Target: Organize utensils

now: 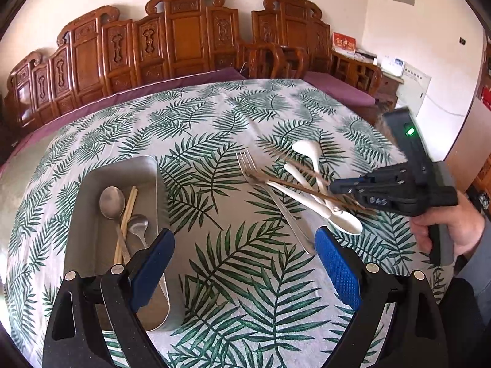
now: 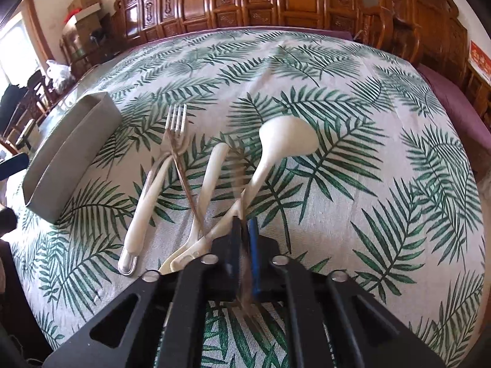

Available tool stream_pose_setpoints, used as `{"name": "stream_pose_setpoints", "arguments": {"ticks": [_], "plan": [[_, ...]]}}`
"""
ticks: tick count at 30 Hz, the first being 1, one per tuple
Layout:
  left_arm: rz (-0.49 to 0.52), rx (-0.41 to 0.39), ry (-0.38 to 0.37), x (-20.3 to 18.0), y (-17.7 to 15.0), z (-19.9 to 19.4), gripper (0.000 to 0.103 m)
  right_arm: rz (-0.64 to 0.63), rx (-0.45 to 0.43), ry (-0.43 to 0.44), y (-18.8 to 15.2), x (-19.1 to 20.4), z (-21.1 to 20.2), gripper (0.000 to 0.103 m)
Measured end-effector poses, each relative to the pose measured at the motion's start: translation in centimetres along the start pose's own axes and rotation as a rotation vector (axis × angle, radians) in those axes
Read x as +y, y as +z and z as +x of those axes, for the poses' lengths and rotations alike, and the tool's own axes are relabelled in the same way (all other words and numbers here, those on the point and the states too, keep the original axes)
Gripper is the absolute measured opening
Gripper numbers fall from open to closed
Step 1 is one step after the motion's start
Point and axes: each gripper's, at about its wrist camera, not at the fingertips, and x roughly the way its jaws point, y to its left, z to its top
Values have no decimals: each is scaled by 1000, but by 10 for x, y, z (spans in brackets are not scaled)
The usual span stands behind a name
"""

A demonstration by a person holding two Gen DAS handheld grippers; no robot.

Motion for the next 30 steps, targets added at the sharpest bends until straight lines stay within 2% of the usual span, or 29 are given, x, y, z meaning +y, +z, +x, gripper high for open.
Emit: {"name": "stream_pose_setpoints", "arguments": {"ticks": [2,7,13,18,22,30], "plan": [[2,13,11,-3,0,3,89,23,-34,47,4,-4,-11,6],[43,44,42,-15,2,16,89,50,-105,74,8,-14,-34,6],[-10,116,21,-15,8,50,89,64,-119,72,6,-22,-38,6],[-31,164,24,-16,15,79,77,77,-142,62,7,-25,-41,6],[-10,186,64,-21,24,94,71,58,-143,44,9,-23,-40,6],[-3,224,101,-27,34,121,54,32,-152,41,7,-18,-44,6]]}}
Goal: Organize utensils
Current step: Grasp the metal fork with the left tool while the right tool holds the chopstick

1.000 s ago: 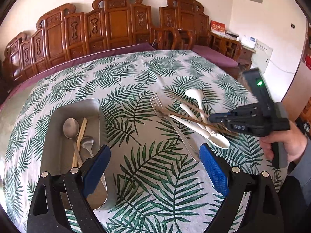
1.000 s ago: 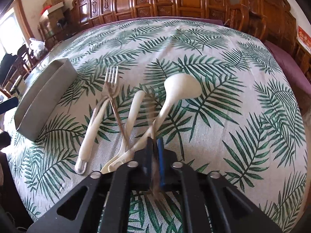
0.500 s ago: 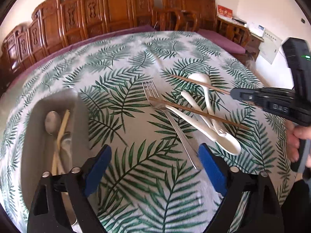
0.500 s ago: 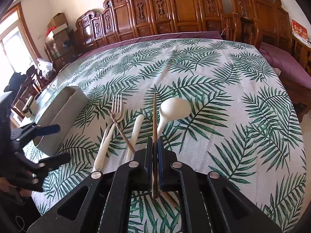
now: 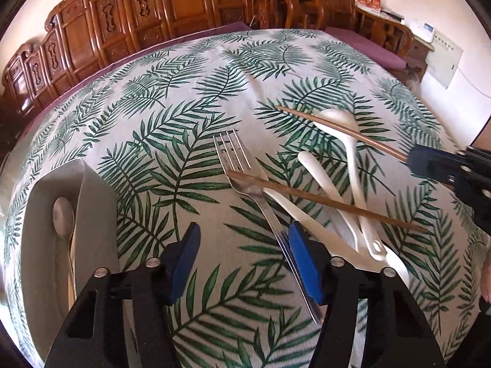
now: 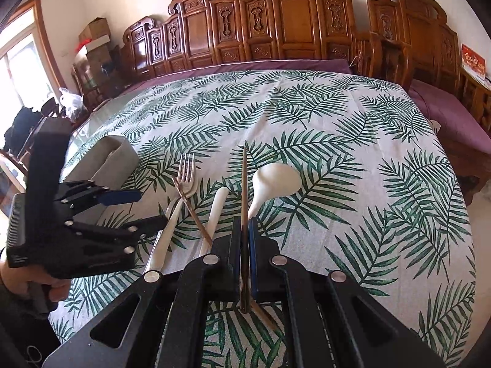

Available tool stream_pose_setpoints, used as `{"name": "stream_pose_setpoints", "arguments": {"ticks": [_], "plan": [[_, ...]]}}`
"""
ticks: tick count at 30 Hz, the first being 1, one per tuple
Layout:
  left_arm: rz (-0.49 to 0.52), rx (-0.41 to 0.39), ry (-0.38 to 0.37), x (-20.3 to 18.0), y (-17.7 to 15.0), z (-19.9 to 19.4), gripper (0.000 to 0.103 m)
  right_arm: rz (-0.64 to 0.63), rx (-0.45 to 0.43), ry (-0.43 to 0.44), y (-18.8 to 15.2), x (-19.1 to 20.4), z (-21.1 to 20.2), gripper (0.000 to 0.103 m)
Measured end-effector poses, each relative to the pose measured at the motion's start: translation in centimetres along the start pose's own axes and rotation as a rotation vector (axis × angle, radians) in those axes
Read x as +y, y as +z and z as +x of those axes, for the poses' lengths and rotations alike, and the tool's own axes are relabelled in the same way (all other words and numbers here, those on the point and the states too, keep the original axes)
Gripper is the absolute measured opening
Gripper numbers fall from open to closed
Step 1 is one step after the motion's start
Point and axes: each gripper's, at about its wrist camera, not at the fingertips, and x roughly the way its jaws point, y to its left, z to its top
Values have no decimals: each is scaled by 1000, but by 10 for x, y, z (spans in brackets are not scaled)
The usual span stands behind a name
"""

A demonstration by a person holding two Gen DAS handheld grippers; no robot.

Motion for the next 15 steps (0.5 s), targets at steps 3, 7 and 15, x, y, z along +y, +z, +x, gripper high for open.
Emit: {"name": "stream_pose_setpoints", "arguments": {"ticks": [3,7,15], "plan": [[-20,0,-13,1,4,3,46,0,2,-1,-1,0,0,6],[-18,17,-10,-1,7,8,28,0,-8,1,-1,1,-4,6],[-44,26,5,4,8,15,18,-8,-4,2,-1,4,-3,6]]}}
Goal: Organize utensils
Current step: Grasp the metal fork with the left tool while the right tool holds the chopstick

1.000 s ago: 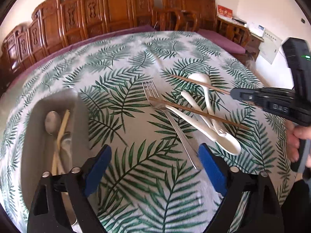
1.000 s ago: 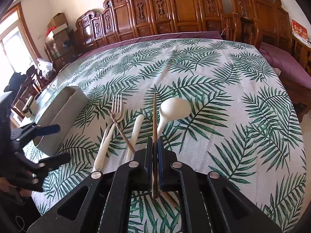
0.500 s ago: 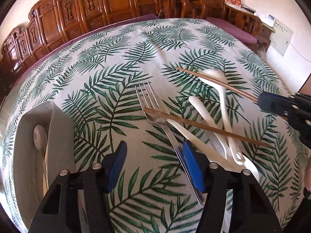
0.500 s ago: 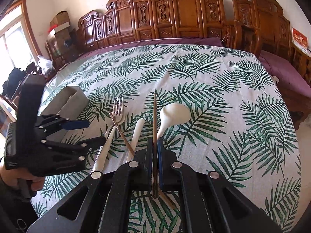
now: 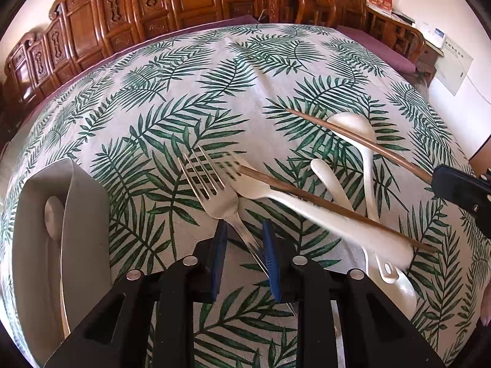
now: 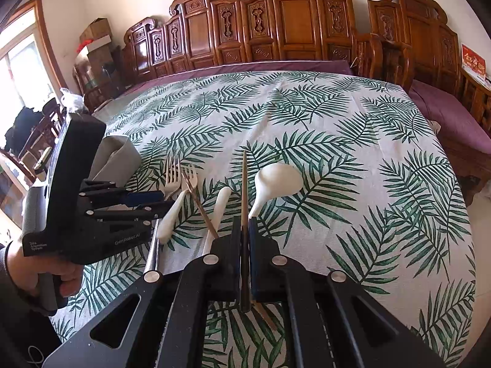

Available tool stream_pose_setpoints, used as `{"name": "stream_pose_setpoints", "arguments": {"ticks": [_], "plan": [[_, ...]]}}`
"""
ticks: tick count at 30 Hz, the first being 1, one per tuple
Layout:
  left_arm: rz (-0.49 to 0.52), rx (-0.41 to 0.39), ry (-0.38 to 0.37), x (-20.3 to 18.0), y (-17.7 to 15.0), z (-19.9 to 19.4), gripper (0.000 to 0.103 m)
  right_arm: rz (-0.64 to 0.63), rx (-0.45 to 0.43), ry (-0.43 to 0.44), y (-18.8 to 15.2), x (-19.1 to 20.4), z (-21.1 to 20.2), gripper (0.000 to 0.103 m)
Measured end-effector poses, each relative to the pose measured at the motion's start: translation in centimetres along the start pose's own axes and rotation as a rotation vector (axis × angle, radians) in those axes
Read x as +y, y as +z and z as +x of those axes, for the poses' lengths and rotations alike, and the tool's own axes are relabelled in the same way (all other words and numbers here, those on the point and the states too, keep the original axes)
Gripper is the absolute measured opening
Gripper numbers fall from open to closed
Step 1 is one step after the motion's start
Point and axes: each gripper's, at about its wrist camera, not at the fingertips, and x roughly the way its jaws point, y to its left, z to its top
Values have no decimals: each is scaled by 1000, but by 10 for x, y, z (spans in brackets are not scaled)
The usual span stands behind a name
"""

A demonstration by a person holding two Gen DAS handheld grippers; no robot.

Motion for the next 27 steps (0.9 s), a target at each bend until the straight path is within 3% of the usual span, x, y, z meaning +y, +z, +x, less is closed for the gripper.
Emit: {"name": "stream_pose_setpoints", "arguments": {"ticks": [6,10,13,16,20,27], "plan": [[-13,7,18,9,-3,-3,7,-11,0,-3,1,6,2,6],[-5,11,21,13,-5,-3,8,-15,1,-6,0,7,2,6],[1,6,43,13,-5,-3,15,-19,6,-10,0,9,3,6],[-17,2,22,18,-4,-3,17,-22,8,-10,0,10,4,6],[-25,15,-7,22,-4,-3,6,-28,10,-9,0,13,5,6],[-36,5,-13,29,-6,-11,6,-33,3,2,2,20,4,6]]}}
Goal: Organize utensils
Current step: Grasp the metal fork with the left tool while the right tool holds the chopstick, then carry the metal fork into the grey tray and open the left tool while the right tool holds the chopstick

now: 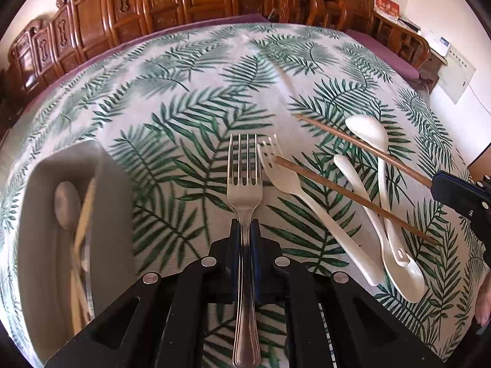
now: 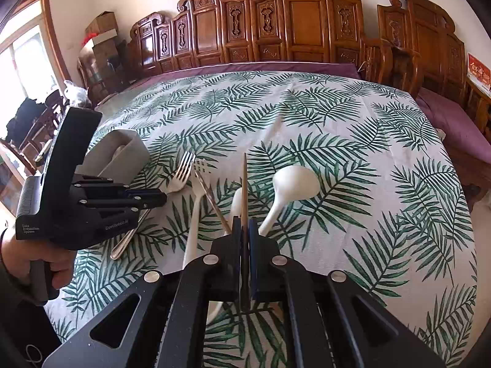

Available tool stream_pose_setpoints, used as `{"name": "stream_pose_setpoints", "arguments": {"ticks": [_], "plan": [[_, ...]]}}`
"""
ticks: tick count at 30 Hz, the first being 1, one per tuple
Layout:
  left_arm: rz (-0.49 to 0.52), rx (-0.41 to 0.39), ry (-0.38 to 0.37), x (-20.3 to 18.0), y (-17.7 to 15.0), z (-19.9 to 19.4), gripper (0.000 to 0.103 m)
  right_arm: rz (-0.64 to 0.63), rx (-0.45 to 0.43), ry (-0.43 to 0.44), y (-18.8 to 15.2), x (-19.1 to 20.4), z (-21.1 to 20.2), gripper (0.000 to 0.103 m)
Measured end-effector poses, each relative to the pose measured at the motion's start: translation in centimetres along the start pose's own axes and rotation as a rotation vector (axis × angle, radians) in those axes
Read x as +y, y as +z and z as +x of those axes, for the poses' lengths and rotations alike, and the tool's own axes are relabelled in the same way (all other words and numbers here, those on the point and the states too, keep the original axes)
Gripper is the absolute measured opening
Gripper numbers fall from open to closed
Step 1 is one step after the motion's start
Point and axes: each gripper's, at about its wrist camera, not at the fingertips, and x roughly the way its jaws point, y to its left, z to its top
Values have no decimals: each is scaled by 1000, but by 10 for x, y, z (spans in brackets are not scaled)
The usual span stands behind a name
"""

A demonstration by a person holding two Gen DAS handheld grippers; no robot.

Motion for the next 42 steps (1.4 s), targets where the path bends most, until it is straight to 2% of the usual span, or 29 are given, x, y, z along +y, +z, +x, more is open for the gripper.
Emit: {"name": "stream_pose_setpoints", "arguments": {"ticks": [9,19,26,35,42], "plan": [[1,-87,-5,10,3,-40,6,-27,-35,47,4,25,-10,6],[3,-163,-33,22,1,-85,6,-53,-73,45,4,57,-18,6],[-19,-191,-21,49,-4,-109,6,-47,-98,38,3,71,-23,6],[-44,-201,21,92,-12,-119,6,-44,-114,30,2,91,-27,6],[-69,-168,55,124,-20,-101,6,-55,-107,40,-2,108,-25,6]]}}
